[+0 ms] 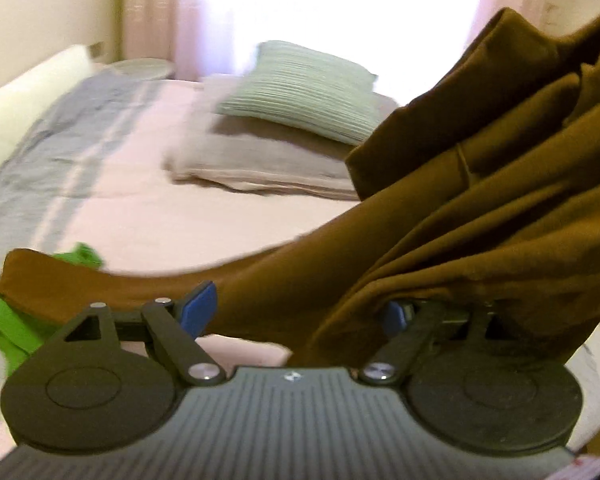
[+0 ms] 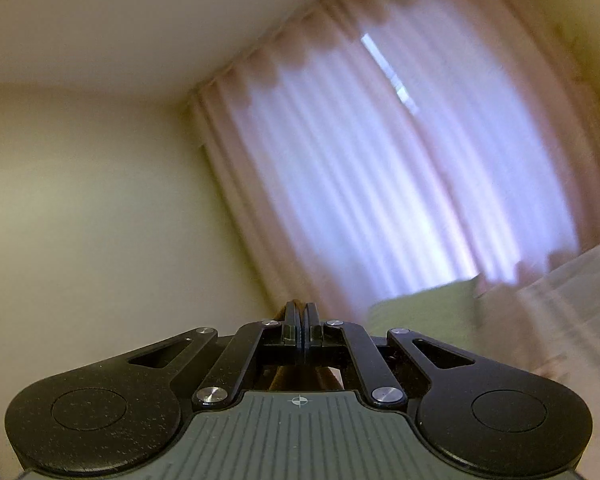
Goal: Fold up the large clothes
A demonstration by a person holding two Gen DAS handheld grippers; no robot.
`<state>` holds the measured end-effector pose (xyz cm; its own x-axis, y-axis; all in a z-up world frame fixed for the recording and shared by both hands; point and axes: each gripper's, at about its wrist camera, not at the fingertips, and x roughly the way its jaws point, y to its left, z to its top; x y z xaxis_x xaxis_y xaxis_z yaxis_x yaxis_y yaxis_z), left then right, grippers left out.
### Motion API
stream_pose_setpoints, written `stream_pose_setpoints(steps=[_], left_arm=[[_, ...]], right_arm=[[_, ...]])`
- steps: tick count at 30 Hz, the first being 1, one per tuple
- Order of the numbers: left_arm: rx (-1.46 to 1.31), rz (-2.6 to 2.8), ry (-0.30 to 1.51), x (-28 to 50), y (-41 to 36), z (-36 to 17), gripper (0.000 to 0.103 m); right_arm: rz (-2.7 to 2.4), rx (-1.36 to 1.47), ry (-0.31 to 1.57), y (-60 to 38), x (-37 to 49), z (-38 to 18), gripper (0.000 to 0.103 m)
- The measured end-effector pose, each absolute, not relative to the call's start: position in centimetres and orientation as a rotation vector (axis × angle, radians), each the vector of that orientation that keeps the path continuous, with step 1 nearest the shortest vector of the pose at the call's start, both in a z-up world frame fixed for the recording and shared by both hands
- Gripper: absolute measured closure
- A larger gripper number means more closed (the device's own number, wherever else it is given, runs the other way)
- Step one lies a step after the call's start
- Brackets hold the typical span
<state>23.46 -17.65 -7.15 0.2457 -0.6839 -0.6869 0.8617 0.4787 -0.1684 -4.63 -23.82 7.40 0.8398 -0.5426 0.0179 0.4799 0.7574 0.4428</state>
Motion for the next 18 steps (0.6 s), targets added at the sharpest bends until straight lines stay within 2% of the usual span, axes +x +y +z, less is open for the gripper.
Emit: stream_pose_setpoints(steps=[6,10,12,14,16,18], left_arm=[[0.271,-1.181,0.789,13.8,-20.3,-7.3,0.023],[0.282,-1.163,0.784,10.2,-21.4,-7.4,0.023],[0.303,-1.145,0.81,8.9,-21.6,-7.8,0.023],[0.343,-1.119,0.841,7.7,-21.7,-8.4,0.023],[0.388,-1.088,0.878,7.2,-21.4,-9.5,0.023],[0.426,-1.063,0.915,7.0,-20.9,-10.4,0.023]], right_arm=[[-0.628,0.355,-0.167,-24.5,-13.5,10.5,0.103],[-0.607,0.339,-0.113,-26.1,-14.8,10.9,0.103],[-0.598,0.293,-0.012,-26.8,-14.6,10.1,0.103],[-0.607,0.279,0.169,-28.5,-12.6,8.4,0.103],[-0.626,0.346,0.386,-30.6,-10.9,4.5,0.092],[-0.631,0.451,0.565,-32.0,-10.8,-0.8,0.069]])
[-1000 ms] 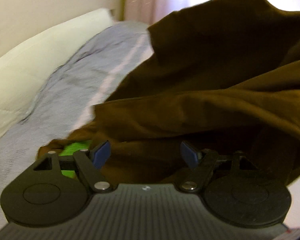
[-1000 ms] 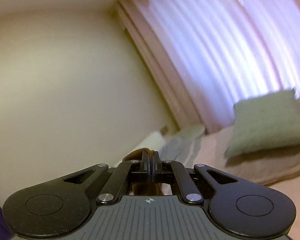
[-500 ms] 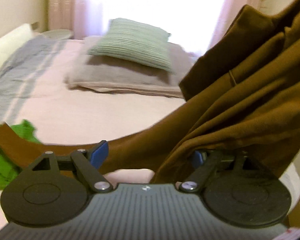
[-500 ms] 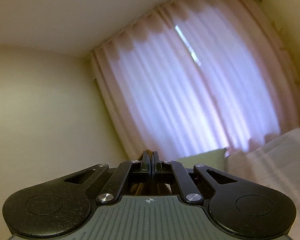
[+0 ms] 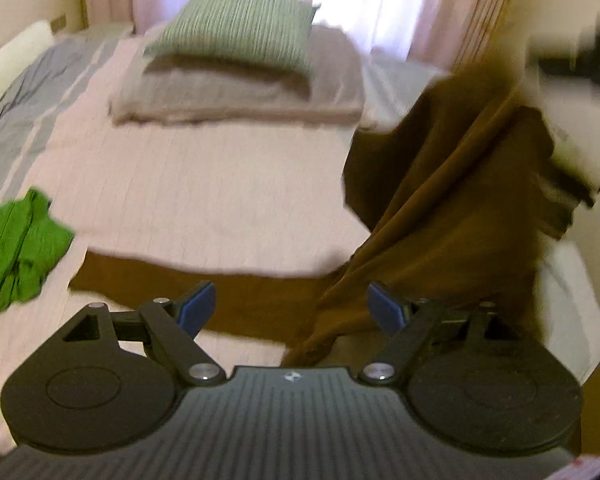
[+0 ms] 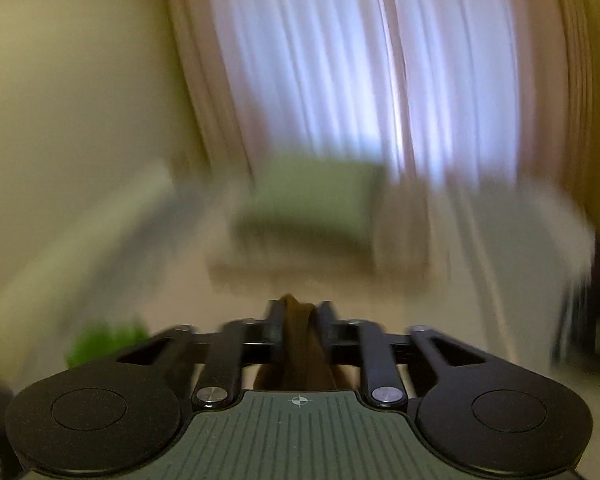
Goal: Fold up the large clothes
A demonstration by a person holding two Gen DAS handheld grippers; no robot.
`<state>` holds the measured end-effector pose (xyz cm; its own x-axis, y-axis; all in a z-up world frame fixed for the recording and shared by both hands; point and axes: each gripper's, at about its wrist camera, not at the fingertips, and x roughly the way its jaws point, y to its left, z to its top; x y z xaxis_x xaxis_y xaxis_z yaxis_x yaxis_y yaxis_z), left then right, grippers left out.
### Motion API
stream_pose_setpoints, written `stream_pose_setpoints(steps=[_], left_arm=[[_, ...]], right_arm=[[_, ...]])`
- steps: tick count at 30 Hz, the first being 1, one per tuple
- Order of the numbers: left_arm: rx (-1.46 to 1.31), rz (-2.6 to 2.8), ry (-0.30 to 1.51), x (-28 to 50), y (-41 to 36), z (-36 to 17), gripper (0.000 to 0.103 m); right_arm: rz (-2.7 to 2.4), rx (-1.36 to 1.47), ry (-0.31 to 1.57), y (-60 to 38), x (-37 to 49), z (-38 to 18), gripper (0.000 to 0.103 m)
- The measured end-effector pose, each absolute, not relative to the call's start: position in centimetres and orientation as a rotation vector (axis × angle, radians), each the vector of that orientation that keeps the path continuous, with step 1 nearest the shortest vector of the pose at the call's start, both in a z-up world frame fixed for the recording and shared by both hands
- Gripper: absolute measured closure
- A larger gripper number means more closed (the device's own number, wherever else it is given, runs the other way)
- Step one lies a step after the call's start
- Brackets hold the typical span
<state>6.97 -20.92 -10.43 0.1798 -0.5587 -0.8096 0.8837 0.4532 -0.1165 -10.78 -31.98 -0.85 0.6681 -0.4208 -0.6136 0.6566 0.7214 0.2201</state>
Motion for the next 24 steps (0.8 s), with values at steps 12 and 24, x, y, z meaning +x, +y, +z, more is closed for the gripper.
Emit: stream_pose_setpoints(steps=[12,24], left_arm=[[0.619,-1.054,1.051,7.9,-16.9,-13.7,0.022],[0.696,-1.193,0.983,8.4,-11.0,-11.5,0.022]], right_arm=[[-0.811,0.761,0.872,-26.1,-18.7,-11.7,0.044],[-0.92,0.752,0.862,-15.3,-15.9,-12.2,0.044]])
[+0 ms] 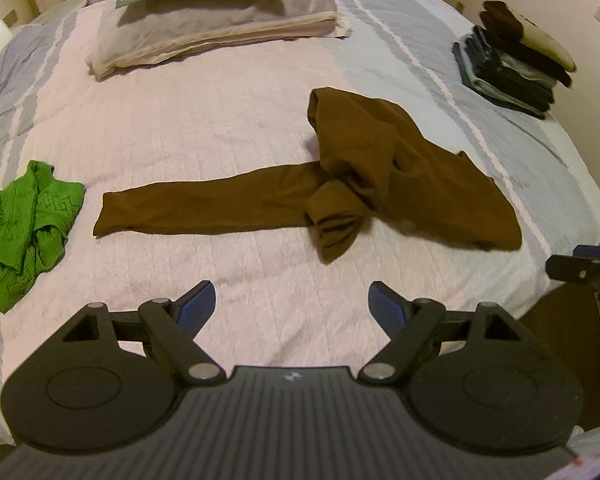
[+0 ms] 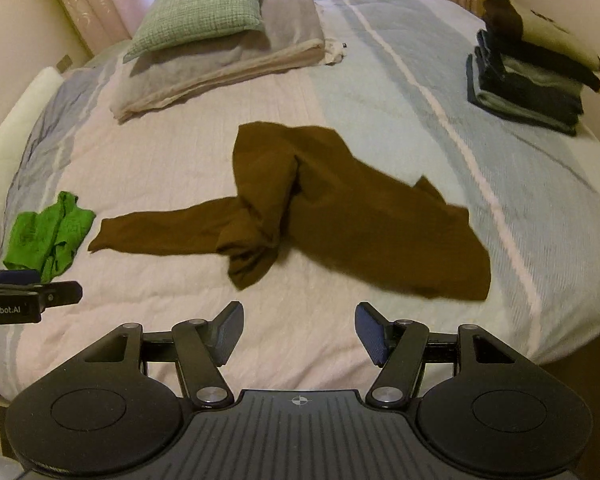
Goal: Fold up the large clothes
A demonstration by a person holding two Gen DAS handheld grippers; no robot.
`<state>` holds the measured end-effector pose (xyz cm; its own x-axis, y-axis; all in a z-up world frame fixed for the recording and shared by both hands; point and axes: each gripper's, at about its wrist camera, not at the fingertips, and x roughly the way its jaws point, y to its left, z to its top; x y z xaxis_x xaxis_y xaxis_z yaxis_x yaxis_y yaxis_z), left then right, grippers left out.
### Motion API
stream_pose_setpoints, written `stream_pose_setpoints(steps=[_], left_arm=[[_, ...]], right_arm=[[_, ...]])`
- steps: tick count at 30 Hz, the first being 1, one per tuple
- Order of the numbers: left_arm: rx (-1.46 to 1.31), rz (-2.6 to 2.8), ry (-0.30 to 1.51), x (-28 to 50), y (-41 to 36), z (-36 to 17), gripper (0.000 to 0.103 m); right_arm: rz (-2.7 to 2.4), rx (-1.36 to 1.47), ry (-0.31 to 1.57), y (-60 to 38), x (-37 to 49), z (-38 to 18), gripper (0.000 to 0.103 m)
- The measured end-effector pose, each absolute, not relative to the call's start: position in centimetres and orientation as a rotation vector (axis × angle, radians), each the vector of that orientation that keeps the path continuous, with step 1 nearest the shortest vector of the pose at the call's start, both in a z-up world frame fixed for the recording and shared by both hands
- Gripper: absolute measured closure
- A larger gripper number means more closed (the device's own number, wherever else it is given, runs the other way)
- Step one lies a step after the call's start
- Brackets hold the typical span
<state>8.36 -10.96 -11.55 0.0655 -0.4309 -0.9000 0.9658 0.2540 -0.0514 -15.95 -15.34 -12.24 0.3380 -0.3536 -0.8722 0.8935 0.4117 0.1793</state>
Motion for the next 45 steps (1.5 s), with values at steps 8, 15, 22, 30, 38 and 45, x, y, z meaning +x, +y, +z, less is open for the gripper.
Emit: stream_pose_setpoints(steps=[8,15,22,30,38,45], left_arm=[[0.711,-1.256,0.955,8.3,-7.6,-11.1,0.022],[0.706,-1.283,0.943,8.0,-6.7,-11.0,0.022],[0.685,-1.267,0.942,8.9,-6.9,-12.3,0.021],[0.592,-1.11,0.977,12.8,-8.4,-17.0,0.021],[0.476,-0.907,1.028,17.0,-10.7,-24.6,0.021],[0.459,-0.805,1.05,17.8,-12.3,-30.0,0.021]], right_arm=[[-0.95,0.756,0.843,-10.5,-15.1,-12.3,0.044],[-0.974,0.748,0.826,-9.0,-14.9,-12.1,0.044],[-0.959,0.724,0.825,-10.1,-13.9,-13.3,0.044],[-0.862,0.693,0.815,-15.4,-11.5,-17.8,0.044],[-0.746,0.658,0.828,-23.0,-8.4,-26.4,0.044],[-0.762,0.784,0.705,-28.8,-7.3,-33.4,0.044]])
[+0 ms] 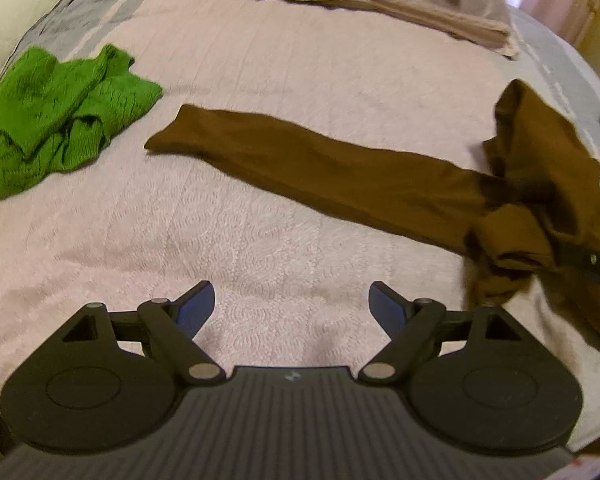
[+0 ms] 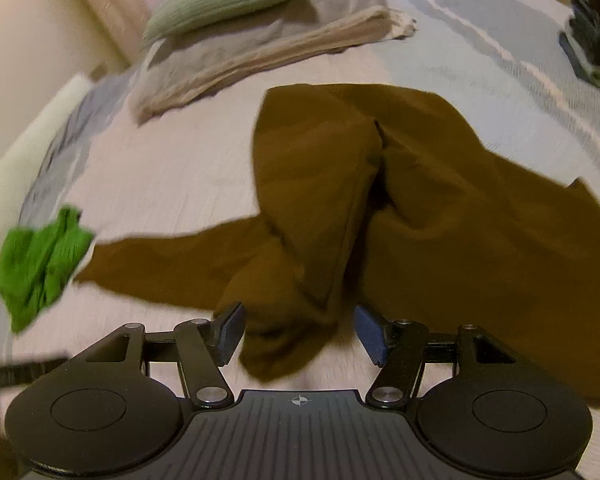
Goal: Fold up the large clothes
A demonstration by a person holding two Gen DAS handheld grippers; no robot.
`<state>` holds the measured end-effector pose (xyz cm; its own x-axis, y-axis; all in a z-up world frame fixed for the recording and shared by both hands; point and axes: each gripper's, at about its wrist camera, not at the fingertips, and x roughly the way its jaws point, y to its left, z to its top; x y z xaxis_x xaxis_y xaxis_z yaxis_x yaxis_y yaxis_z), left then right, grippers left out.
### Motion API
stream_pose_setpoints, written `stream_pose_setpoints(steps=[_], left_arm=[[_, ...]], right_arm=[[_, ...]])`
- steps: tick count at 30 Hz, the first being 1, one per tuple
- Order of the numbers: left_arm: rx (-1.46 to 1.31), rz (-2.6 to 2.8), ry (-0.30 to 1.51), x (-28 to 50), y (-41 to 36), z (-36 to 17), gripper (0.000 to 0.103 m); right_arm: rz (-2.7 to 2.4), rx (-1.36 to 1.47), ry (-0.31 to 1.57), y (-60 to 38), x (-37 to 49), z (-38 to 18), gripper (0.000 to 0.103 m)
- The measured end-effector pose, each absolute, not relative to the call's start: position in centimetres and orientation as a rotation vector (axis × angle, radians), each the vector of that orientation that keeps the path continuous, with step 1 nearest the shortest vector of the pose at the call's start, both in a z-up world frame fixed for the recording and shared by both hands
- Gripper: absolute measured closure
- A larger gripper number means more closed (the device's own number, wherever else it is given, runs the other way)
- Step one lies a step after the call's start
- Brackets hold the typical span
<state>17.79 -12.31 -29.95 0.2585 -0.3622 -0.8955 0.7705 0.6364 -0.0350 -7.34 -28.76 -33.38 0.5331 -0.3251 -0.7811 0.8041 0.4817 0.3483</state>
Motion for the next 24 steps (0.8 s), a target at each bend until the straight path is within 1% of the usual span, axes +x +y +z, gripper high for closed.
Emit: stream_pose_setpoints(steps=[2,4,5,7,10,13,15,17,20,21,22,24], left_arm=[[0.469,-0.789,1.054,17.5,-12.8,-30.8,0.021],[0.484,-0.781,1.058,17.2,-13.4,-31.4,0.024],[0.496,-0.78,1.061,17.1,-13.8,-31.5,0.026],[0.511,-0.787,1.055,16.6,-14.7,-31.4,0.027],[0.541,-0.814,1.02,15.7,-16.3,-30.5,0.027],[0.583,-0.858,0.974,14.7,-18.6,-29.4,0.027],[0.598,-0.89,0.951,14.0,-20.3,-28.9,0.027],[0.605,-0.934,0.931,13.1,-22.4,-28.6,0.027],[0.631,-0.999,0.891,11.2,-25.9,-28.9,0.027],[0.64,-1.027,0.877,10.4,-27.1,-29.1,0.027],[0.653,-1.057,0.858,9.6,-28.3,-29.3,0.027],[0.696,-1.108,0.829,8.1,-30.7,-30.1,0.027]], right_arm=[[-0.775,0.804,0.663,-29.9,-7.0,-34.4,0.045],[-0.741,0.792,0.657,-30.5,-6.7,-35.1,0.094],[-0.701,0.801,0.66,-30.7,-6.8,-35.1,0.101],[-0.638,0.835,0.567,-31.0,-8.7,-33.4,0.102],[-0.586,0.896,0.384,-32.9,-14.6,-28.6,0.102],[-0.628,0.918,0.23,-36.1,-24.0,-22.5,0.102],[-0.708,0.88,0.179,-38.8,-31.0,-18.4,0.102],[-0.819,0.833,0.196,-42.0,-37.6,-15.1,0.102],[-1.045,0.722,0.314,-47.1,-44.9,-13.6,0.102],[-1.128,0.695,0.424,-49.5,-47.0,-14.4,0.102],[-1.214,0.737,0.536,-51.9,-48.8,-15.8,0.102],[-1.367,0.904,0.719,-55.4,-51.7,-19.7,0.101]])
